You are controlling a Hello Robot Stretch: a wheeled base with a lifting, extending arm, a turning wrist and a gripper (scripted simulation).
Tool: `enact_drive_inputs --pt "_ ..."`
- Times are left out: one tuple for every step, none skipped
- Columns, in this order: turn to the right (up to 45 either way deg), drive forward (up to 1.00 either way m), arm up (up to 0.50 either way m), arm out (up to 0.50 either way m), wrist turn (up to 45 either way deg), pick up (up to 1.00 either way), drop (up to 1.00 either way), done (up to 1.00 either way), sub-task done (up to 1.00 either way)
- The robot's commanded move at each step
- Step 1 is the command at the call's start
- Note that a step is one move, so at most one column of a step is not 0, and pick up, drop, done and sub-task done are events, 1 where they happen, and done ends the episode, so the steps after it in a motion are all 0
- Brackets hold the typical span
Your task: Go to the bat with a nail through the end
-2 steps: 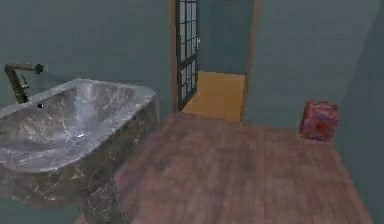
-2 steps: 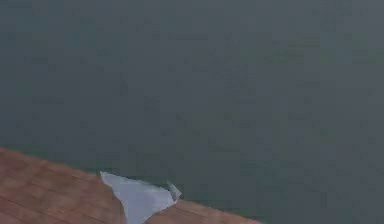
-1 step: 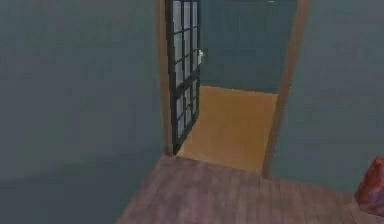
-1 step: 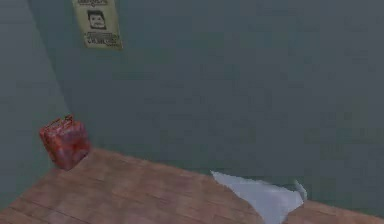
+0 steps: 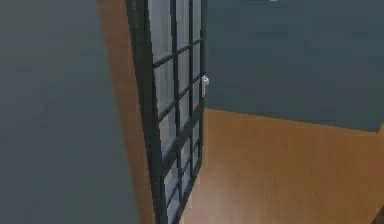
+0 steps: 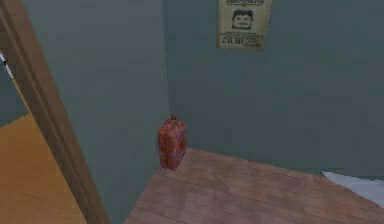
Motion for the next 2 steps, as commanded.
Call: enact_drive_inputs --pt "9.0 0.0 0.0 0.0 0.0 0.0 0.0 0.0 0.0" --pt "0.0 0.35 0.0 0.0 0.0 0.0 0.0 0.0 0.0"
